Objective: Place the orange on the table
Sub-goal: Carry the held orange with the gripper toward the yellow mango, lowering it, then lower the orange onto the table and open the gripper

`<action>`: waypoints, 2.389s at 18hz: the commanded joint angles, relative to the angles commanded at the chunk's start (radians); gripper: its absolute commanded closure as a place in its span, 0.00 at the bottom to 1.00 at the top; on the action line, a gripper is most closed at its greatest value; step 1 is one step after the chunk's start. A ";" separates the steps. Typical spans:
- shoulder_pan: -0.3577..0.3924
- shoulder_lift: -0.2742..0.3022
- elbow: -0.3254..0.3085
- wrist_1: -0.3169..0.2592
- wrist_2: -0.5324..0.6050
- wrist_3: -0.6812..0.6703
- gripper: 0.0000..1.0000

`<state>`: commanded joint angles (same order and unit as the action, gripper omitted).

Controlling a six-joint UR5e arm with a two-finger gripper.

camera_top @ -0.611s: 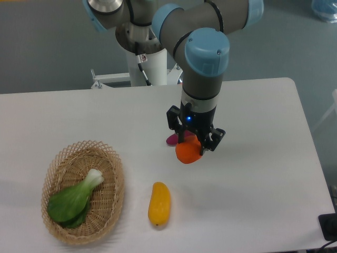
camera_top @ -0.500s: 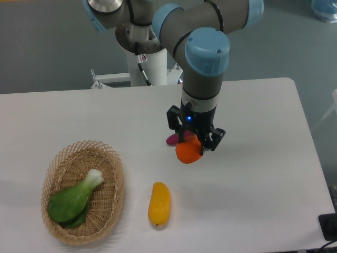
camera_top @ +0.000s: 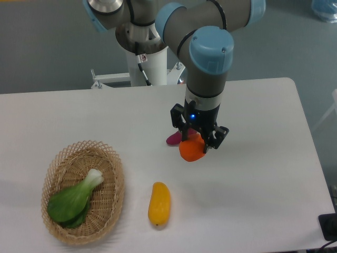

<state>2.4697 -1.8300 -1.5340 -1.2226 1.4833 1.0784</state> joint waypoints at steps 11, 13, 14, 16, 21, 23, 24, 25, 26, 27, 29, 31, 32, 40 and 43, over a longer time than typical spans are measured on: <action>-0.002 -0.135 -0.107 0.337 0.040 -0.046 0.52; -0.003 -0.176 -0.107 0.353 0.060 -0.043 0.52; -0.003 -0.195 -0.103 0.351 0.061 -0.041 0.52; -0.005 -0.209 -0.118 0.354 0.061 -0.043 0.52; -0.029 -0.241 -0.118 0.348 0.116 -0.048 0.51; -0.034 -0.241 -0.118 0.348 0.126 -0.051 0.51; -0.034 -0.241 -0.121 0.348 0.126 -0.051 0.51; -0.034 -0.241 -0.120 0.348 0.126 -0.052 0.49; -0.034 -0.241 -0.120 0.348 0.126 -0.052 0.47; -0.034 -0.241 -0.118 0.348 0.126 -0.052 0.45; -0.034 -0.241 -0.120 0.348 0.126 -0.052 0.39; -0.034 -0.239 -0.123 0.348 0.126 -0.052 0.30; -0.034 -0.238 -0.124 0.350 0.126 -0.051 0.28; -0.034 -0.230 -0.107 0.348 0.123 -0.052 0.07; -0.034 -0.226 -0.104 0.348 0.121 -0.052 0.05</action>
<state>2.4360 -2.0555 -1.6383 -0.8744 1.6045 1.0262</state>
